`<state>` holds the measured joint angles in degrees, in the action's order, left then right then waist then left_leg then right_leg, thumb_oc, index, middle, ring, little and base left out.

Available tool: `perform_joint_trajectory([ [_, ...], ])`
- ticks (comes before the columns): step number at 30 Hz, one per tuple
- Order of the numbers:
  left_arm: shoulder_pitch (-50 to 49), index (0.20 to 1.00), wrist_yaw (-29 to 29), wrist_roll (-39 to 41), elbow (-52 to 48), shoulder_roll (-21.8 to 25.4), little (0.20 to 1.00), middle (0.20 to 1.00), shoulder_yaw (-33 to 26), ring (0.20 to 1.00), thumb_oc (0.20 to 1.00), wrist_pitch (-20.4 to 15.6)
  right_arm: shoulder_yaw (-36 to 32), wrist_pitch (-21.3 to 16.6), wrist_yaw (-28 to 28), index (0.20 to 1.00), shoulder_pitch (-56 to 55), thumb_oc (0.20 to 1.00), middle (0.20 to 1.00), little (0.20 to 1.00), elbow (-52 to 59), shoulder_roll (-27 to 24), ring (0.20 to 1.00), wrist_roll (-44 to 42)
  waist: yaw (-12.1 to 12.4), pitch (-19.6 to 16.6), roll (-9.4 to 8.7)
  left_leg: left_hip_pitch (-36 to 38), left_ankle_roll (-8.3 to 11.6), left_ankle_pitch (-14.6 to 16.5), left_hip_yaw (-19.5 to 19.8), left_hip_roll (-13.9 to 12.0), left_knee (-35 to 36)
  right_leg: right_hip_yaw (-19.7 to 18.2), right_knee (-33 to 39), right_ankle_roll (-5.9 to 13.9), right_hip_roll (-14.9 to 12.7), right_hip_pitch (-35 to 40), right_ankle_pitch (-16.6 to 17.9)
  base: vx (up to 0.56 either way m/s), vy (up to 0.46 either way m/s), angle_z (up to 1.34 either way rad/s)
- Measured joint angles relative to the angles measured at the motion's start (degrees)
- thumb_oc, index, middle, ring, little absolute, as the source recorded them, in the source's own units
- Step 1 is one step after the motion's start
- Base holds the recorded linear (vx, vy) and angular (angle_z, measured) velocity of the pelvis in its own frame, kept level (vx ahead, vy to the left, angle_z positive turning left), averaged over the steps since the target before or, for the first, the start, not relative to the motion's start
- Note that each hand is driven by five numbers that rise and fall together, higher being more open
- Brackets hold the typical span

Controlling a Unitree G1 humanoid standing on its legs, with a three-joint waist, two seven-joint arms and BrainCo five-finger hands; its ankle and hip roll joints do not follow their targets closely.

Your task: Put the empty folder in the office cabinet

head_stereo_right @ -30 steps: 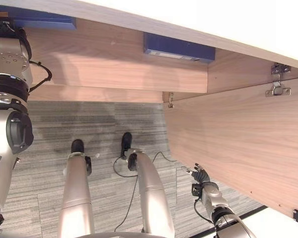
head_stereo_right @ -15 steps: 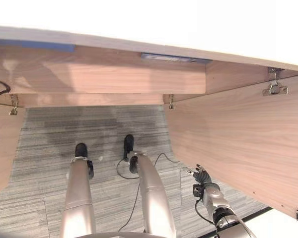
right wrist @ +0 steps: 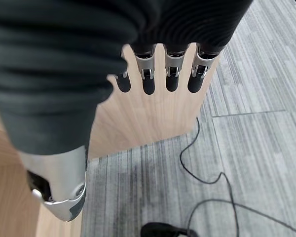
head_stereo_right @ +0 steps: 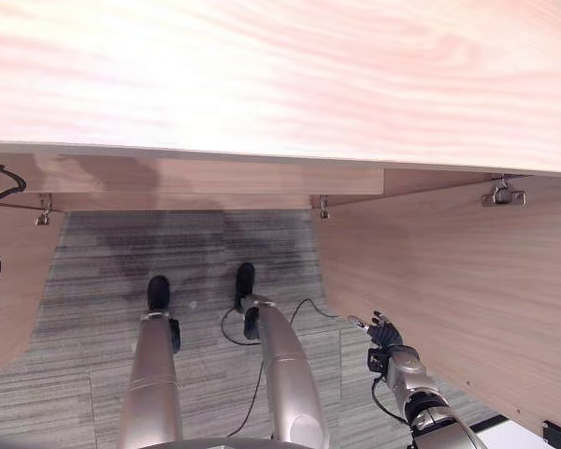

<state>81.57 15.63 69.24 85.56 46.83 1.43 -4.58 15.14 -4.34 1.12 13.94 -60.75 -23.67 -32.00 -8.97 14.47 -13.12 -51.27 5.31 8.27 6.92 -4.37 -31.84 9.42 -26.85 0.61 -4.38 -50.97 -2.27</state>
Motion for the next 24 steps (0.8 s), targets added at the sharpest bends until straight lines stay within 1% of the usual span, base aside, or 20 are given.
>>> perform_joint_trajectory([
  [5, -3.5, 1.000, -0.4, -0.5, -0.1, -1.8, 1.000, 1.000, -2.0, 1.000, 1.000, -0.4, 0.0, 0.1, 0.0, 1.000, 0.0, 1.000, 1.000, 1.000, 0.0, 0.2, 1.000, 0.0, 0.1, 0.0, 0.00, 2.7, 0.19, -1.0, -0.1, 0.0, 3.1, 0.2, 2.4, -0.12, 0.0, 2.4, 0.6, 0.01, 0.020, 0.02],
  [6, -5.8, 1.000, -0.8, -1.1, -0.3, -3.2, 1.000, 1.000, -3.5, 1.000, 1.000, -0.5, 0.0, 0.1, 0.0, 1.000, -0.1, 1.000, 1.000, 1.000, 0.0, 0.3, 1.000, 0.1, 0.2, 0.0, 0.00, 4.8, 0.10, -1.6, -0.3, 0.0, 4.9, 0.3, 3.8, 0.00, 0.0, 4.2, 0.9, 0.02, 0.022, 0.04],
  [8, -7.9, 1.000, -0.9, -1.1, -0.3, -4.4, 1.000, 1.000, -3.9, 1.000, 1.000, -0.1, 0.0, 0.1, 0.0, 1.000, -0.1, 1.000, 1.000, 1.000, 0.0, 0.3, 1.000, 0.1, 0.3, 0.0, 0.00, 6.9, 0.08, -2.0, -0.5, 0.0, 6.7, 0.3, 5.0, 0.11, -0.1, 6.1, 1.2, 0.02, 0.031, 0.03],
  [10, -12.2, 1.000, -1.0, -1.3, -2.4, -7.1, 1.000, 1.000, -6.2, 1.000, 1.000, -0.1, 0.0, 0.1, 0.0, 1.000, -0.2, 1.000, 1.000, 1.000, 0.0, 0.8, 1.000, 0.7, 0.5, 0.0, -0.02, 10.3, -0.05, -3.3, -1.0, 0.1, 10.3, 0.3, 7.3, 0.43, -0.3, 8.7, 1.9, -0.03, 0.053, 0.01],
  [11, -14.1, 1.000, -1.2, -2.0, -2.4, -8.4, 1.000, 1.000, -6.7, 1.000, 1.000, -0.1, 0.2, 0.1, 0.0, 1.000, -0.2, 1.000, 1.000, 1.000, 0.0, 1.0, 1.000, 1.6, 0.9, 0.0, -0.02, 12.0, 0.07, -3.8, -1.3, 0.2, 11.6, 0.4, 8.1, 0.27, -0.3, 10.0, 2.3, 0.02, 0.033, -0.07],
  [13, -15.5, 1.000, -1.5, -3.0, -2.3, -10.0, 1.000, 1.000, -8.5, 1.000, 1.000, 0.0, 0.3, 0.4, 0.0, 1.000, -0.2, 1.000, 1.000, 1.000, 0.0, 1.3, 1.000, 1.8, 1.6, 0.0, -0.04, 13.8, -0.08, -3.6, -1.7, 0.0, 13.0, 0.5, 9.1, 0.32, -0.4, 11.5, 1.9, 0.01, 0.021, -0.08],
  [14, -17.0, 1.000, -1.5, -3.3, -2.5, -11.1, 1.000, 1.000, -8.6, 1.000, 1.000, 0.1, 0.3, 0.8, 0.0, 1.000, -0.4, 1.000, 1.000, 1.000, -0.1, 1.7, 1.000, 1.8, 1.9, -0.1, 0.10, 14.7, 0.10, -4.4, -1.8, 0.2, 14.0, 0.5, 9.7, 0.37, -0.3, 12.1, 2.5, 0.00, 0.000, 0.00],
  [15, -18.7, 1.000, -1.6, -3.4, -3.5, -11.8, 1.000, 1.000, -9.0, 1.000, 1.000, 0.1, 0.2, 0.8, 0.1, 1.000, -0.6, 1.000, 1.000, 1.000, -0.3, 2.0, 1.000, 1.9, 1.9, -0.7, 0.50, 14.8, 0.10, -4.4, -1.7, 0.2, 14.1, 1.0, 9.7, 0.38, -0.4, 12.1, 2.7, 0.00, 0.000, 0.00],
  [18, -25.7, 1.000, -2.7, -4.8, -6.1, -15.8, 1.000, 1.000, -14.1, 1.000, 1.000, -0.2, 0.4, 1.3, 0.1, 1.000, -1.6, 1.000, 1.000, 1.000, -0.1, 3.9, 1.000, 2.3, 2.4, -1.4, 1.05, 17.5, 0.05, -4.5, -2.0, 0.1, 15.1, 0.9, 10.3, 0.28, -0.5, 14.4, 2.7, -0.03, 0.020, -0.05],
  [22, -31.0, 1.000, -3.0, -4.9, -6.1, -19.8, 1.000, 1.000, -16.6, 1.000, 1.000, 0.2, 0.3, 1.7, 0.1, 1.000, -2.8, 1.000, 1.000, 1.000, -0.3, 4.8, 1.000, 2.3, 3.0, -1.7, 1.19, 20.7, -0.13, -4.6, -2.2, 0.2, 16.7, 0.9, 11.9, 0.48, -0.6, 17.6, 2.7, 0.00, -0.001, -0.01],
  [24, -33.2, 1.000, -2.9, -4.9, -6.0, -21.5, 1.000, 1.000, -16.8, 1.000, 1.000, 0.9, 0.3, 2.1, 0.1, 1.000, -3.9, 1.000, 1.000, 1.000, -0.5, 4.9, 1.000, 2.4, 3.2, -2.8, 1.33, 20.9, -0.17, -4.6, -2.3, 0.2, 17.0, 0.8, 12.3, 0.63, -0.5, 17.8, 2.6, 0.01, 0.000, -0.02],
])
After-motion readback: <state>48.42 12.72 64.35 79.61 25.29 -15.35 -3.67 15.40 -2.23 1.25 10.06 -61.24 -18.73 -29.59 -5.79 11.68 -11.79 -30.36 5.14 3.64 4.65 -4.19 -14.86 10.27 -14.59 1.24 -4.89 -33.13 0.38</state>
